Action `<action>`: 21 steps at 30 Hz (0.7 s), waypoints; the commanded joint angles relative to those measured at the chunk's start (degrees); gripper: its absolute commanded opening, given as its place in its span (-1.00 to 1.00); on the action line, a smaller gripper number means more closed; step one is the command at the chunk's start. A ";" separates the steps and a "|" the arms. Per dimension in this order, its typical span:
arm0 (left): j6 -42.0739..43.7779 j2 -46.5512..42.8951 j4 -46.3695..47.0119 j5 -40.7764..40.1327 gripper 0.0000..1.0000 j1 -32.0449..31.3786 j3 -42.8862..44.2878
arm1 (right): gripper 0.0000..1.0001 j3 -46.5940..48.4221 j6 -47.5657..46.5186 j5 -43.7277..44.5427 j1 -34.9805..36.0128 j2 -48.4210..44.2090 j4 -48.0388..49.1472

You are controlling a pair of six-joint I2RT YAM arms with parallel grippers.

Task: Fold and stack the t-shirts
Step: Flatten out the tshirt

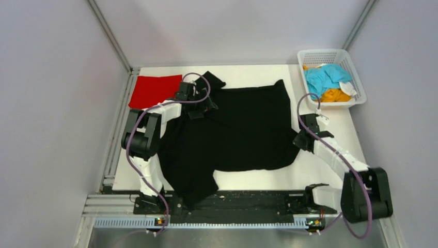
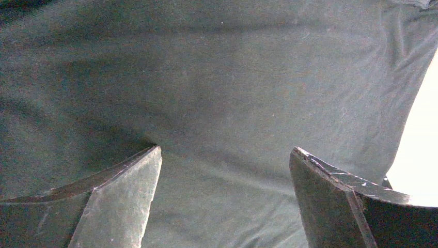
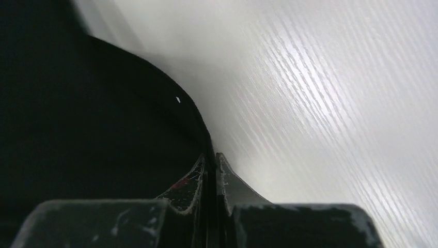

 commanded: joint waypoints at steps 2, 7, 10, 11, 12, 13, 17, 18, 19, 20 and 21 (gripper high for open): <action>0.03 1.35 0.03 -1.52 0.98 -0.01 -1.47 | -0.94 4.61 3.76 0.48 -0.35 -13.09 -16.36; -0.45 1.49 0.61 -0.93 0.98 -0.01 -1.78 | -0.98 6.65 7.88 0.91 -0.24 -23.73 -27.79; -0.19 1.48 -0.22 -1.19 0.98 -0.01 -1.47 | -0.31 6.57 9.54 0.60 -0.24 -27.57 -31.80; -0.18 1.48 -0.32 -1.18 0.98 -0.01 -1.41 | 0.12 6.48 9.42 0.68 -0.23 -28.10 -32.14; -0.20 1.39 -0.56 -1.29 0.98 0.04 -1.30 | 0.40 6.53 9.11 0.69 -0.17 -28.29 -32.12; -0.09 1.23 -1.01 -1.53 0.98 0.00 -1.17 | 0.55 6.73 8.85 1.28 -0.23 -28.18 -32.00; 0.76 -0.43 -1.98 -1.96 0.98 -0.01 -0.96 | 0.92 8.46 5.71 7.85 -0.17 -27.35 -27.66; 0.95 -0.85 -2.23 -1.89 0.98 -0.01 -0.89 | 0.97 8.69 4.71 7.25 -0.22 -27.40 -25.01; 1.33 -1.34 -2.65 -2.02 0.98 -0.01 -0.73 | 0.98 8.56 2.89 5.39 -0.17 -27.47 -20.53; 1.50 -1.75 -2.98 -2.12 0.98 -0.01 -0.65 | 0.98 7.74 0.28 2.35 -0.19 -27.51 -14.60; 1.81 -2.19 -3.01 -2.14 0.98 -0.01 -0.50 | 0.98 6.62 -1.88 -0.82 -0.17 -27.13 -8.79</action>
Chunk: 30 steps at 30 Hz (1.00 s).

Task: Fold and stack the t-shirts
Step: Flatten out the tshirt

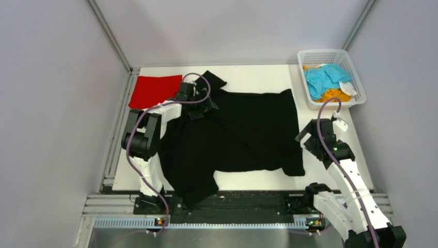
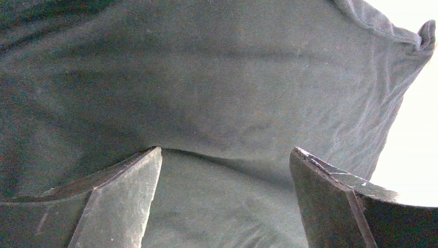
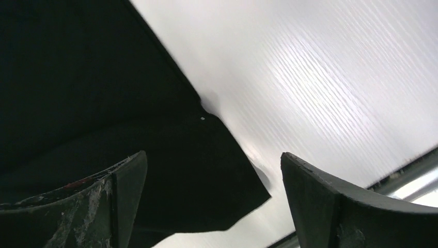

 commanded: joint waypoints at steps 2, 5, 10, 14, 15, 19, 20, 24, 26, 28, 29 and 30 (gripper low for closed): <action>2.67 -2.83 -3.68 -1.98 0.98 0.02 0.36 | 0.98 0.50 -10.14 -10.23 -0.21 3.18 30.26; 3.67 -2.96 -4.35 -1.83 0.98 0.02 1.67 | 0.98 5.43 -14.86 -17.92 -0.18 14.94 37.46; 4.81 -2.09 -4.81 -1.11 0.98 0.19 3.00 | 0.90 24.70 -26.45 -12.24 -0.21 42.26 38.64; 5.79 -2.20 -5.81 -2.59 0.98 0.24 2.86 | 0.72 44.35 -30.30 -1.99 -0.36 60.56 27.30; 5.96 -2.21 -6.10 -3.10 0.98 0.20 2.72 | 0.63 47.88 -30.96 -1.20 -0.51 64.40 26.39; 6.26 -1.95 -6.61 -4.07 0.98 0.29 2.52 | 0.34 59.47 -30.90 0.03 -1.92 76.19 22.05; 6.31 -1.82 -6.71 -4.24 0.98 0.28 2.57 | 0.31 61.32 -30.27 -0.35 -2.58 78.03 21.75; 6.06 -1.43 -6.67 -4.37 0.98 0.28 2.78 | 0.23 65.76 -29.44 -3.14 -4.00 83.29 21.30; 6.04 -1.11 -6.81 -4.25 0.98 0.28 2.84 | 0.20 66.89 -29.15 -3.28 -3.96 85.11 20.09; 5.96 -1.08 -6.81 -4.33 0.98 0.28 2.76 | 0.15 65.88 -28.11 -4.15 -4.02 85.88 20.25; 5.95 -1.05 -6.81 -4.42 0.98 0.28 2.78 | 0.14 65.12 -27.29 -4.98 -3.95 86.25 20.39; 5.92 -1.02 -6.78 -4.45 0.98 0.28 2.76 | 0.13 64.29 -26.67 -6.06 -3.99 86.40 20.64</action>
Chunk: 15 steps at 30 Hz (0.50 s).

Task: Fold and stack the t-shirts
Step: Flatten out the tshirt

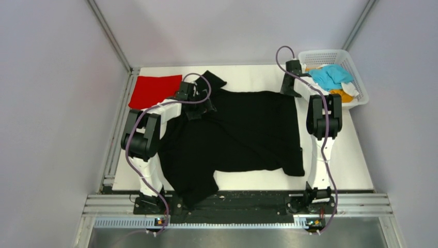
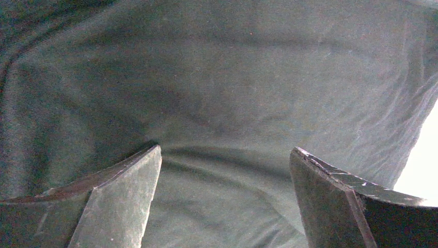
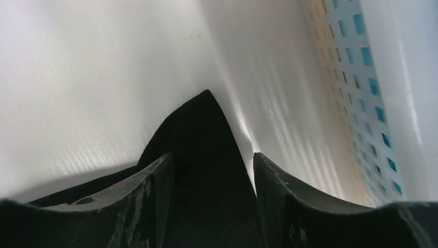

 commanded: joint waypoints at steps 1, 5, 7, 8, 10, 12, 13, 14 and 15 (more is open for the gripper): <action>1.29 -0.39 -1.43 -1.98 0.98 0.30 1.33 | 0.07 -0.61 2.45 -3.28 -0.44 0.93 -0.74; 1.23 -0.38 -1.69 -1.98 0.98 0.30 1.51 | -0.76 -2.97 4.23 -5.72 -0.43 0.72 0.92; 1.33 -0.50 -1.70 -1.98 0.98 0.30 1.44 | -1.00 -2.95 4.53 -3.97 -0.42 -0.15 1.02; 1.35 -0.67 -1.67 -2.00 0.98 0.30 1.49 | -1.00 -2.84 4.67 -2.04 -0.42 -1.21 0.76; 1.38 -0.84 -1.61 -2.35 0.98 0.32 1.24 | -1.00 -3.42 4.91 3.04 -0.16 -4.26 -0.46; 1.38 -0.89 -1.44 -2.36 0.98 0.31 1.09 | -1.00 -4.86 5.08 10.66 0.79 -8.64 -1.97; 1.32 -0.88 -1.30 -2.14 0.98 0.32 1.02 | -1.00 -5.78 5.35 14.71 1.51 -10.97 -3.06; 1.30 -0.89 -1.18 -1.87 0.98 0.33 1.06 | -1.00 -6.42 5.95 18.38 2.26 -13.13 -4.59; 1.30 -0.79 -1.01 -1.69 0.98 0.30 1.03 | -1.00 -6.93 6.92 21.80 3.00 -14.84 -6.59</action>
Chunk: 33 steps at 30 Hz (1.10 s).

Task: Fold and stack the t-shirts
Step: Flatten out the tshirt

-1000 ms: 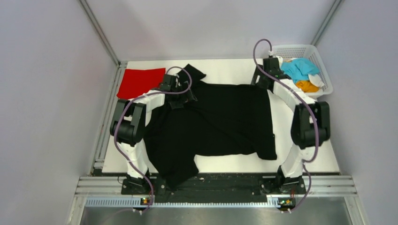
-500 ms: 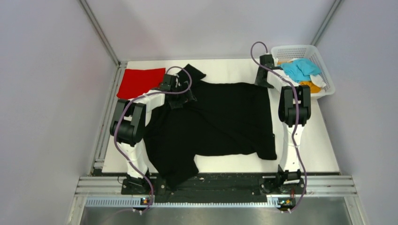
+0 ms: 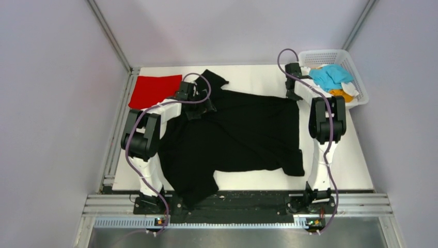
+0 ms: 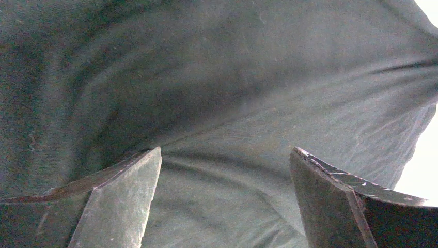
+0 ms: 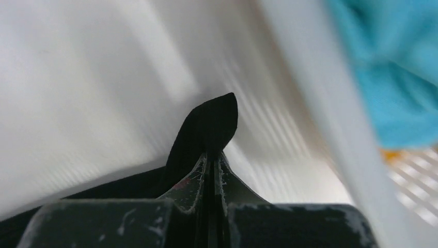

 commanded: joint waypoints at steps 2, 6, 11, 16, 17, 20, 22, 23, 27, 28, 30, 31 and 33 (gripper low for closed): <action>1.23 -0.79 -0.63 -1.23 0.98 0.32 0.94 | -1.00 -1.41 4.83 22.49 3.41 -13.29 -10.59; 1.51 -0.80 -0.53 -1.40 0.98 0.35 1.01 | -1.00 2.73 9.13 31.01 6.21 -11.14 -17.26; 1.55 -0.06 -0.94 -2.84 0.98 0.68 2.36 | -0.81 19.69 8.43 29.56 7.47 2.14 -20.33; 1.37 0.66 -3.07 -4.71 0.98 1.67 5.22 | 0.23 37.40 6.46 19.88 7.74 13.75 -23.55; 1.41 0.32 -3.34 -5.13 0.98 1.75 5.81 | 0.38 37.61 6.77 19.56 7.81 12.65 -23.47; 1.40 -0.93 -3.68 -5.94 0.98 1.77 6.97 | 0.71 30.07 4.09 15.31 7.95 4.95 -17.44; 1.28 -1.76 -3.07 -5.76 0.98 1.80 7.17 | 0.85 18.17 2.02 11.08 8.27 -2.02 -11.03; 1.34 -1.97 -2.77 -5.59 0.98 1.80 7.47 | 0.92 13.07 1.38 8.80 8.47 -5.60 -7.45; 1.46 -0.92 -2.13 -5.13 0.98 1.80 10.77 | 0.95 -5.81 0.94 -4.45 8.78 -16.63 4.69; 1.52 -0.11 -1.97 -4.84 0.98 1.80 12.06 | 0.96 -9.78 1.68 -8.18 8.81 -18.33 7.18; 1.19 2.29 -1.97 -4.80 0.98 1.80 15.33 | 0.96 -16.82 3.59 -14.38 9.00 -20.64 11.57; 1.07 4.25 -1.93 -4.40 0.98 1.80 17.12 | 0.96 -19.70 4.87 -15.82 9.14 -20.97 14.08; 0.77 7.57 -1.49 -3.71 0.98 1.81 20.51 | 0.96 -23.75 6.12 -17.88 9.28 -20.67 18.33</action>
